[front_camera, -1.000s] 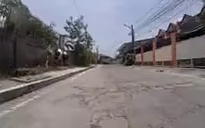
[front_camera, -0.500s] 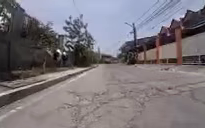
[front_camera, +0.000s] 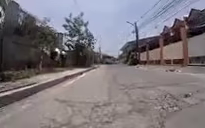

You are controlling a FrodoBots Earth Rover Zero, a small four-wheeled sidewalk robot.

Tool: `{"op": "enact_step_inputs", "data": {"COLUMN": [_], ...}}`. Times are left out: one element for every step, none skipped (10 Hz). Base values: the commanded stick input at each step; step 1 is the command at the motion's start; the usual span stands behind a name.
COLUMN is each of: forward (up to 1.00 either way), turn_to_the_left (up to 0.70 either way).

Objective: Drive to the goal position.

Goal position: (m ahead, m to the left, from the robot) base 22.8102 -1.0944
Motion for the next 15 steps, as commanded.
{"op": "enact_step_inputs", "data": {"forward": [1.0,1.0,1.0,1.0,1.0,1.0,1.0,1.0,1.0,1.0,1.0,1.0,1.0,1.0,1.0], "turn_to_the_left": [0.0,-0.17,-0.33,-0.39,-0.21,-0.1,-0.03,0.0,0.0,0.0,0.0,0.0,0.0,0.0,0.0]}}
